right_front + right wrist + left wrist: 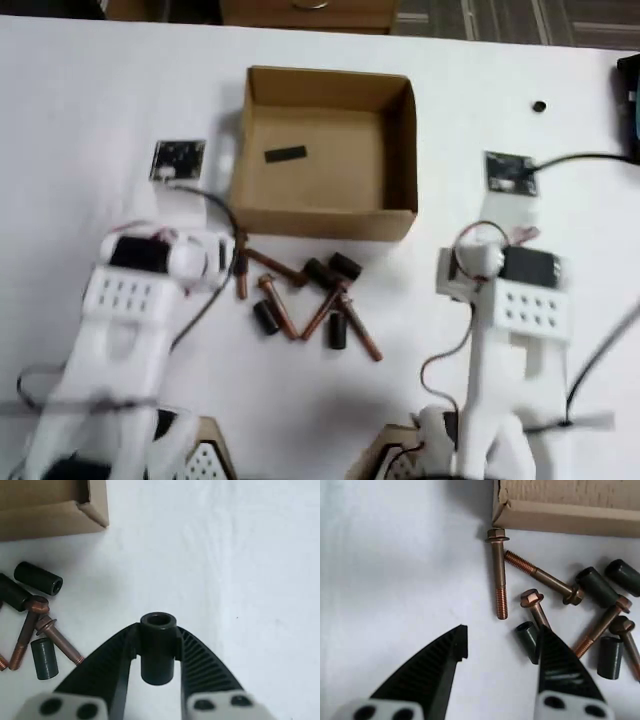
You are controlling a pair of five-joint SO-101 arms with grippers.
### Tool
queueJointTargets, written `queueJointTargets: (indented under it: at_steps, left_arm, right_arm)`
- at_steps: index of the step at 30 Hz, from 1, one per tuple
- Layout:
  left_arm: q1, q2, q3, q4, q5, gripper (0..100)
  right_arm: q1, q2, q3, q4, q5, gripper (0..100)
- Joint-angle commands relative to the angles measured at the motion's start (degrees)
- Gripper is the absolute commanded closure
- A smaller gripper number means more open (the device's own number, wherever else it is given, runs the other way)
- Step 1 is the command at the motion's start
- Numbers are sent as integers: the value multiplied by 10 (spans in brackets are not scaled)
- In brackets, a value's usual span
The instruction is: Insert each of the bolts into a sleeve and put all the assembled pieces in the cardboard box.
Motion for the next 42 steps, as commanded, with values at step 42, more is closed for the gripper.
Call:
queueJointTargets:
  at_steps: [42]
  left_arm:
    - [11, 422, -167, -185, 70, 900]
  right_arm:
    - [15, -145, 22, 37, 4, 978]
